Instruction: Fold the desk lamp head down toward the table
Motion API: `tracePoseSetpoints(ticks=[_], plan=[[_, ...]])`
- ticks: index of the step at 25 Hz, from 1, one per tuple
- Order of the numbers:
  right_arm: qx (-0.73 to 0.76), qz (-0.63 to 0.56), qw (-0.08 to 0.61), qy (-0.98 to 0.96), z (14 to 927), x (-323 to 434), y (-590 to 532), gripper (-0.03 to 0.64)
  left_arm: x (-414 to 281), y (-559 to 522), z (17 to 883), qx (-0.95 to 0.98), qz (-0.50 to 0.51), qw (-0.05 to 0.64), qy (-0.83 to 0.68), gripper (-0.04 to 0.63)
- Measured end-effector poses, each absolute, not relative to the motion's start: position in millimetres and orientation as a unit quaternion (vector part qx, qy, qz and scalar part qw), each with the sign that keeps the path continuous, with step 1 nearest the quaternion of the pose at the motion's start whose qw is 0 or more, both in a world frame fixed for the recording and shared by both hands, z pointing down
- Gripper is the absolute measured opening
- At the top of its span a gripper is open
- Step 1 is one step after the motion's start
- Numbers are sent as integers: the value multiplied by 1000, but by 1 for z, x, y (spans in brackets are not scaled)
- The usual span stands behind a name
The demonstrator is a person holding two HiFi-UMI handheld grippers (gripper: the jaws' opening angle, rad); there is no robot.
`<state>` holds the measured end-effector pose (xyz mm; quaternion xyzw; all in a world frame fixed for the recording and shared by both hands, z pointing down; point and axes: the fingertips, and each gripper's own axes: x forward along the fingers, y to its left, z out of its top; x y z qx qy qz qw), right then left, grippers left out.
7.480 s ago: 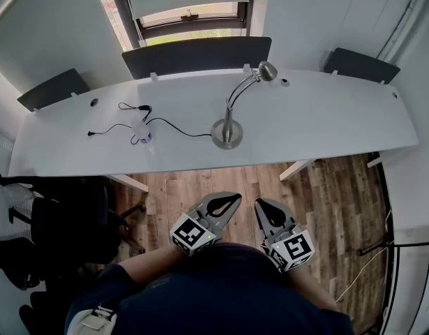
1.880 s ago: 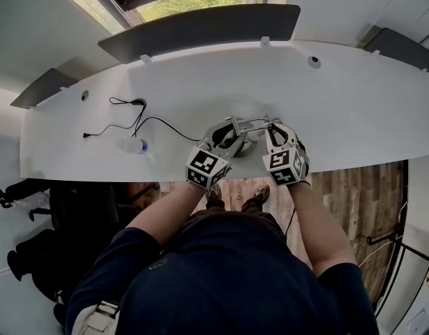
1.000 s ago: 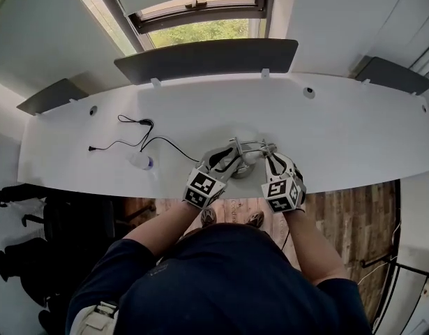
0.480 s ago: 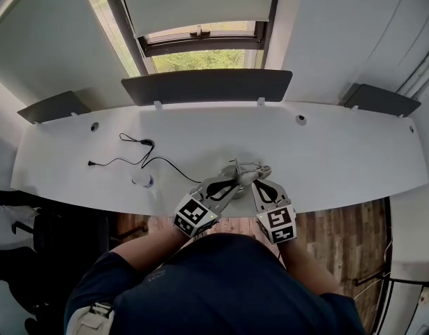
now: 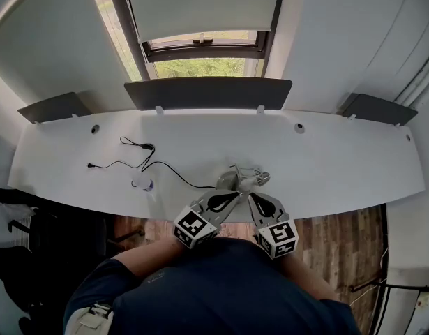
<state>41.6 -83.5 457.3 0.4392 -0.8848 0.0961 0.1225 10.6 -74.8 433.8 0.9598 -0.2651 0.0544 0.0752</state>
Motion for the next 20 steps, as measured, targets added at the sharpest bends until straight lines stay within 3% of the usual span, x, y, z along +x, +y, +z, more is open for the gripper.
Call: tracePoseSetpoints(ticks=[20], plan=[[425, 99, 104, -894, 457, 38, -79, 9, 13, -70, 438, 960, 58, 70, -267, 6]])
